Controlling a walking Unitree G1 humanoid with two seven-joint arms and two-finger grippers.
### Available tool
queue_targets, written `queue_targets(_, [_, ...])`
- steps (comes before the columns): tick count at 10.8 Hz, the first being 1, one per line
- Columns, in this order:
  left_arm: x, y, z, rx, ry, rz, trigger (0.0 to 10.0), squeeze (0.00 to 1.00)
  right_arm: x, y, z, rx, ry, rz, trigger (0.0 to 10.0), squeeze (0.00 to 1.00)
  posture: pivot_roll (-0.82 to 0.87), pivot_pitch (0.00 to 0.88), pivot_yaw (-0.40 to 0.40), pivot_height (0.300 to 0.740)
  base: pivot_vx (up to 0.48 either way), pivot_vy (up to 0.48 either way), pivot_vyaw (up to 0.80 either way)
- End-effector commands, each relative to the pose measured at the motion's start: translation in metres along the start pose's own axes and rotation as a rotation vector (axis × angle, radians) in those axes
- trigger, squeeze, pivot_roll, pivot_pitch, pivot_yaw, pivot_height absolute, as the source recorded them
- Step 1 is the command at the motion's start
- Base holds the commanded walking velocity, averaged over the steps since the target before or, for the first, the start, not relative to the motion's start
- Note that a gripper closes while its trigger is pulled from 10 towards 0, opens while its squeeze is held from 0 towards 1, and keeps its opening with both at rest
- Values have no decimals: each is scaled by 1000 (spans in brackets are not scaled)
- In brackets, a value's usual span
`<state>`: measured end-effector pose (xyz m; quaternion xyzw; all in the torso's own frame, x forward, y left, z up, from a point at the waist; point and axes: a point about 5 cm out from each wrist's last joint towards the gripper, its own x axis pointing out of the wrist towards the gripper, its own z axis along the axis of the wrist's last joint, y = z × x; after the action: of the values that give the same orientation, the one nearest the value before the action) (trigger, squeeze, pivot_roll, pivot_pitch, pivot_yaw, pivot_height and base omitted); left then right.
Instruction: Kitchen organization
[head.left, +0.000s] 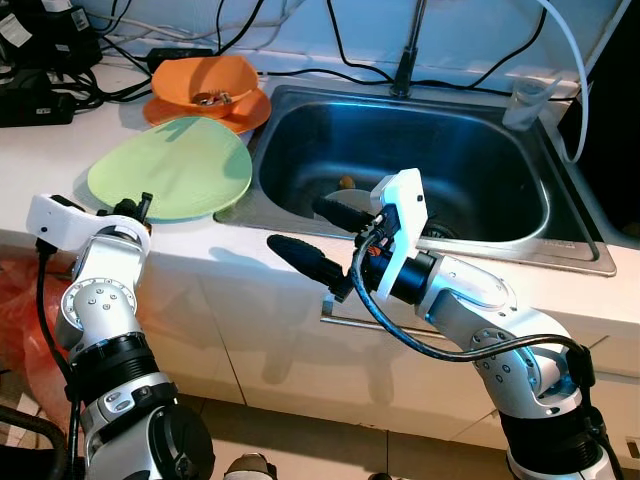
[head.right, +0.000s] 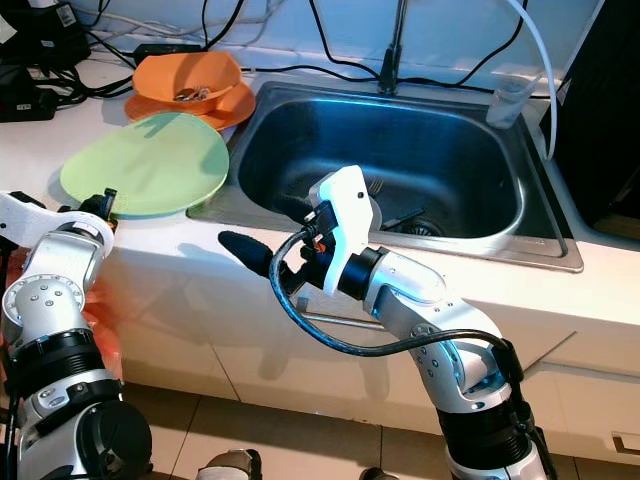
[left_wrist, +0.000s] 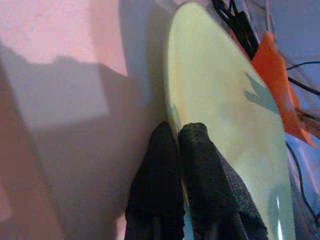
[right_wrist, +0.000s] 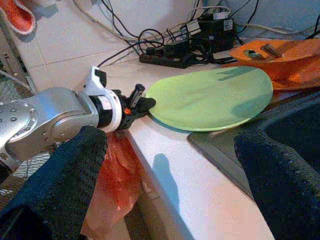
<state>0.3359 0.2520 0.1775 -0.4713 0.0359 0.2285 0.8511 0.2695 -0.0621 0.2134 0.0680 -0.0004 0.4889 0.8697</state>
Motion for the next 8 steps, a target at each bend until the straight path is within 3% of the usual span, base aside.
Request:
queue_targets(1, [0,2,-10,18,38,27,0,0,-1,1,0,-6,0,-3,10000,0,119,79,5,740,0,0,0])
queue_targets(4, [0,4,-12,33,33,30,0,0,-1,1,0,-6,0,-4,10000,0,116,72,5,740,0,0,0])
queue_targets(8, [-16,3,-18,93,22,5,0,0,-1,-2,0,-12,3,-2,10000,0,127,67,-2,740,0,0,0])
